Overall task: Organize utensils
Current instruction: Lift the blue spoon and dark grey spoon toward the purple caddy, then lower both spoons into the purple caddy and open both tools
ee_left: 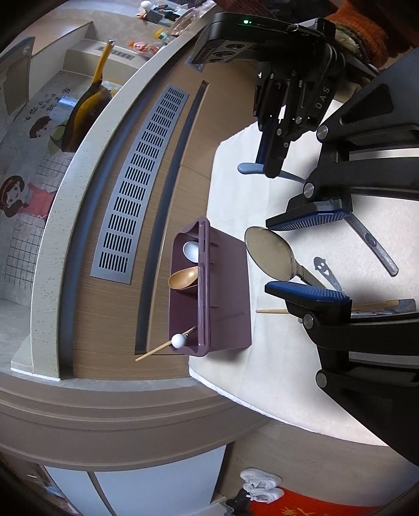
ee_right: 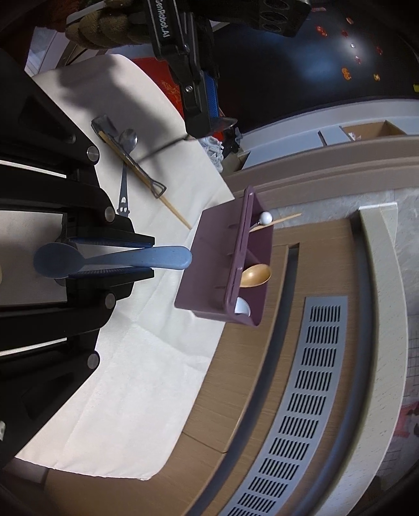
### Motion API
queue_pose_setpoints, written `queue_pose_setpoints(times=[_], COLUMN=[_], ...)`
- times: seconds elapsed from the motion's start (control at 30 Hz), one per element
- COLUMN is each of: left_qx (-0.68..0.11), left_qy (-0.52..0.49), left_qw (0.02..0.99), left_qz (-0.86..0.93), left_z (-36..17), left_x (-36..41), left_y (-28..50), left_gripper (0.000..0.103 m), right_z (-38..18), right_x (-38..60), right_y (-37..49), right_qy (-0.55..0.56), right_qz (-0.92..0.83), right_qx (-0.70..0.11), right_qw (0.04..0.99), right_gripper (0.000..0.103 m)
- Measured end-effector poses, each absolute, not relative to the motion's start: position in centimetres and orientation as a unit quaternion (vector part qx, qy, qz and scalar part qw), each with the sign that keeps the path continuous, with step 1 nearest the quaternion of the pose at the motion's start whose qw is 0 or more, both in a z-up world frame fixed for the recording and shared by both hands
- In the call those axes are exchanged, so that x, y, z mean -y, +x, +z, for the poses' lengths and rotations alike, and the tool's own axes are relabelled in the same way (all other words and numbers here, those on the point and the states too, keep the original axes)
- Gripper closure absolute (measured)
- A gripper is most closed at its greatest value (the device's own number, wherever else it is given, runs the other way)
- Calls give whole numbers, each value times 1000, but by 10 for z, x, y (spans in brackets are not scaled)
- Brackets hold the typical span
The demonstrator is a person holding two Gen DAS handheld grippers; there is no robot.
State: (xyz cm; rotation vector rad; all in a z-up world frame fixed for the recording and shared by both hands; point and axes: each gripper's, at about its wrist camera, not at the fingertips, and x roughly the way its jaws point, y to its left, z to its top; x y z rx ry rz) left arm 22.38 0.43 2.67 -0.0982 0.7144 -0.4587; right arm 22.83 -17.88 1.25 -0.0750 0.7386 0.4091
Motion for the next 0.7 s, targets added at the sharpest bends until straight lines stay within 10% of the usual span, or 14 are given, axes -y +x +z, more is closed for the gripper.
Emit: queue_pose_setpoints(times=[0.33, 0.7], left_qx=[-321, -181], left_qy=[-59, -113], left_qw=[918, 943], left_qz=[-225, -254], left_z=[59, 201], left_x=[-11, -43], left_y=[227, 271], left_gripper=[70, 70], right_z=[34, 204], right_x=[181, 175], right_y=[228, 260], right_qy=[-28, -43], right_qz=[200, 179], right_qx=[-331, -128], right_qw=[922, 975], right_gripper=[92, 92])
